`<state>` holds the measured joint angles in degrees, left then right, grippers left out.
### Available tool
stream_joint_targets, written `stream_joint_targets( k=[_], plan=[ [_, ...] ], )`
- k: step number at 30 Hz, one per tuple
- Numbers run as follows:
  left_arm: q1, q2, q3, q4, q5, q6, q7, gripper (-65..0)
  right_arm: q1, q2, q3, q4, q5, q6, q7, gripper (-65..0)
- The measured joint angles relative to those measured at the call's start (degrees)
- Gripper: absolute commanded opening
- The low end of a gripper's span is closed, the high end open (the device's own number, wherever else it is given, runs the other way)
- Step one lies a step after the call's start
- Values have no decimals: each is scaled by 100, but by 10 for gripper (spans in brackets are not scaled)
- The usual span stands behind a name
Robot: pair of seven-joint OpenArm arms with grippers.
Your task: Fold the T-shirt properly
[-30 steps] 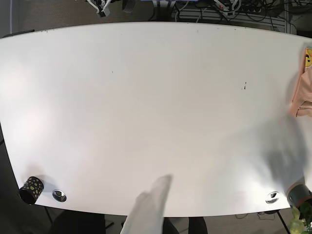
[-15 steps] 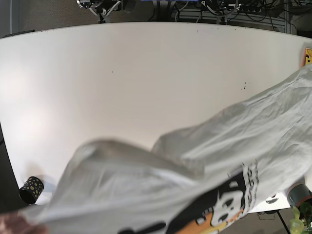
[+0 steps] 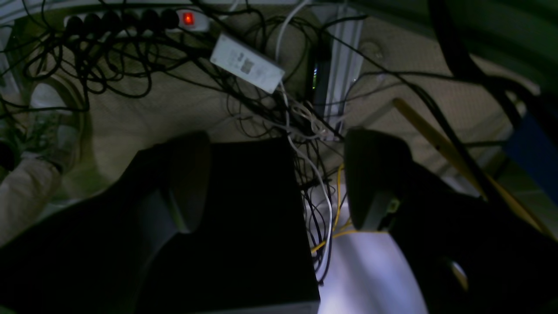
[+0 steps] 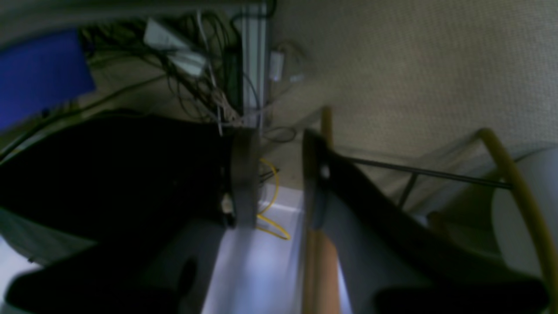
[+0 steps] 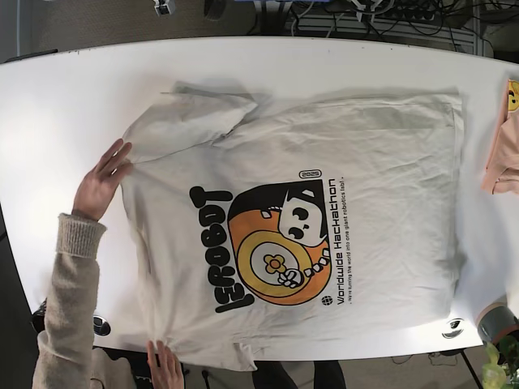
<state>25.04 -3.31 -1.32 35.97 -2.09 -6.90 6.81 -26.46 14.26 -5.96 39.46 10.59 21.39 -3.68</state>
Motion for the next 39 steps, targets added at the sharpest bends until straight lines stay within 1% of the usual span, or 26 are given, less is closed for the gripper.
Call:
stream_joint_targets(
  k=[3, 5, 7, 14, 18, 21, 24, 26, 27, 29, 30, 31, 32, 35, 36, 38, 39],
  plan=[
    [195, -7, 0, 352, -4, -9, -33, -210, -142, -46, -7, 203, 13, 13, 11, -490],
    [315, -20, 0, 542, -2, 7, -33, -210, -232, -63, -11, 328, 20, 61, 24, -490],
    [435, -24, -2, 715, -4, 4, -50, -211, -328, -61, -11, 420, 17, 57, 59, -490],
    [964, -7, 0, 1331, -2, 0, -24, -211, -739, -28, 0, 721, 13, 22, 11, -490],
    [1333, -13, -2, 1862, -11, 2, -33, -211, -1014, 70, -9, 1082, 22, 66, 22, -490],
    [1685, -13, 0, 2426, -9, 4, -9, -211, -1283, 170, 7, 1456, 20, 15, 4, -490],
    [2090, -13, 0, 3042, 0, 2, 37, -211, -1663, 168, 251, 1917, -2, 0, -20, -490],
    [2369, -11, -2, 3421, 13, 9, 42, -211, -1917, 138, 431, 2214, 20, 35, -52, -490],
    [2529, -24, -4, 3641, 7, 4, -20, -211, -2055, 142, 498, 2387, 7, 46, 28, -490],
    [2800, -31, -13, 4028, 7, 9, 11, -211, -2284, 157, 570, 2702, -2, 39, -46, -490],
    [2962, -39, -11, 4277, 15, 13, 35, -211, -2424, 177, 573, 2905, 2, 0, -46, -490],
    [3080, -42, -13, 4446, 9, 7, 17, -211, -2531, 181, 586, 3040, 24, 11, -28, -490],
    [3226, -39, -11, 4673, 13, 9, 59, -211, -2669, 190, 625, 3261, -28, 9, -83, -490],
    [3556, -79, -11, 5233, 9, -17, 63, -211, -3032, 184, 813, 3832, 22, 68, -184, -490],
    [3683, -133, -11, 5453, 11, -31, 48, -211, -3165, 208, 866, 4059, 17, 68, -306, -490],
    [3834, -188, -22, 5783, 0, 7, 39, -211, -3335, 238, 927, 4376, 20, 44, -442, -490],
    [3899, -203, -44, 5954, 15, 33, 87, -211, -3421, 256, 949, 4564, -28, -24, -544, -490]
  ],
)
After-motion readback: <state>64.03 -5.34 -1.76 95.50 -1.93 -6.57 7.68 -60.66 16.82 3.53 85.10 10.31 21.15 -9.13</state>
